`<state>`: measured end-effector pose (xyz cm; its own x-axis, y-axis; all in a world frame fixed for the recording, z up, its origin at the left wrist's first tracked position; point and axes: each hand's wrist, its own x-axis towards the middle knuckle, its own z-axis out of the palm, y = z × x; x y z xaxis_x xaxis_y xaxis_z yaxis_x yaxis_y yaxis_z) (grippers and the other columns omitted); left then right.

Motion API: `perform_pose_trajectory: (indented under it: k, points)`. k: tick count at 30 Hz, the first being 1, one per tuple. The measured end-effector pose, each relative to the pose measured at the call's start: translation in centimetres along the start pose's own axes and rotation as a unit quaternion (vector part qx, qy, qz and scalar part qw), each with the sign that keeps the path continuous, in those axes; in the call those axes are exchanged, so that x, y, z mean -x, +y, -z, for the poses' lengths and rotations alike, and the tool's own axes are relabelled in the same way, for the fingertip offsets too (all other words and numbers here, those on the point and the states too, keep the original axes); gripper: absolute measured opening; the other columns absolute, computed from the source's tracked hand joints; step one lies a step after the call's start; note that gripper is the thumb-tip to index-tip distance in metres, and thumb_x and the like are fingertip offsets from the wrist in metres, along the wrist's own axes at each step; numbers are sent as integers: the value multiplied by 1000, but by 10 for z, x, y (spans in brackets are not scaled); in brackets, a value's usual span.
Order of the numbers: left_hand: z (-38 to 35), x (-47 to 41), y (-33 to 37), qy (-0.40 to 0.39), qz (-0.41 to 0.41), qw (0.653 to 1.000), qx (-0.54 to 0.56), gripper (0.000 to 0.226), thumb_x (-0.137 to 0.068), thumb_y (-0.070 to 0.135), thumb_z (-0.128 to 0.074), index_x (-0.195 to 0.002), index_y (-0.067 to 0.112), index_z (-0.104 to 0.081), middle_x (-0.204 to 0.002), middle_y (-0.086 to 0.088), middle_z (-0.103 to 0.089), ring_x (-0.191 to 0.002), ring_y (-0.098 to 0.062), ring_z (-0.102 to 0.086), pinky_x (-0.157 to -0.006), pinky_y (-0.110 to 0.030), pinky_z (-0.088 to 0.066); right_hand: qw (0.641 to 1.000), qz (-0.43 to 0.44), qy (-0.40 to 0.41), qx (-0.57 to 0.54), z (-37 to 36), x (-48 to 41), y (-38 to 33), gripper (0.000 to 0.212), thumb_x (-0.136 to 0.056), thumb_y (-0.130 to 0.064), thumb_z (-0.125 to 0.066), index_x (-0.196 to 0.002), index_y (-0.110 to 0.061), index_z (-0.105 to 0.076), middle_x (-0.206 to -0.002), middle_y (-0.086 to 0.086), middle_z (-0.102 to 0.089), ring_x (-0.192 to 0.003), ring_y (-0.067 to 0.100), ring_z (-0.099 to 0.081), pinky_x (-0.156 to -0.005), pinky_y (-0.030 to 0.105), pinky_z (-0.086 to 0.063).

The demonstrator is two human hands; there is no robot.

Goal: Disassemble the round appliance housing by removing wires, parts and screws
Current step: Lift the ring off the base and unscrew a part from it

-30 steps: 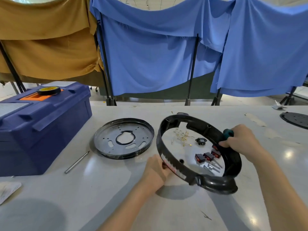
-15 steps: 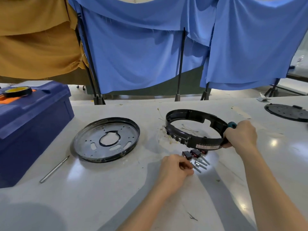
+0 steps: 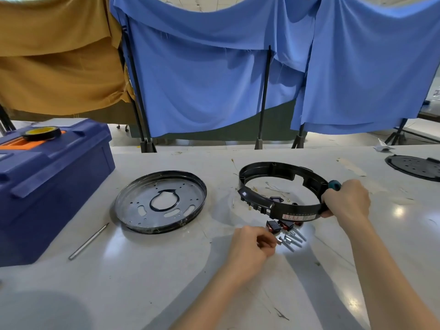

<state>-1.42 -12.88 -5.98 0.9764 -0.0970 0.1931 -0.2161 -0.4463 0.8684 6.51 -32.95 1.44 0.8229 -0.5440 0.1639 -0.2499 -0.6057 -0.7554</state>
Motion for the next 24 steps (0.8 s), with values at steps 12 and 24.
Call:
perform_pose_trajectory:
  k: [12, 24]
  points:
    - [86, 17, 53, 149, 48, 895, 419, 55, -70, 62, -55, -110, 25, -64, -103, 2, -74, -103, -13, -67, -86, -32, -51, 971, -19, -168, -167, 12, 45, -57, 15, -78, 7, -58, -79, -1, -46, -75, 31, -65, -40, 32, -63, -27, 16, -27]
    - [115, 28, 111, 95, -52, 931, 349, 26, -102, 21, -44, -99, 9, -66, -96, -11, -75, -92, -21, -72, -74, -28, -57, 934, 8, -316, -166, -13, 101, -67, 20, -86, -7, -65, -81, 8, -54, -59, 16, -70, -32, 12, -34, -37, 20, -28]
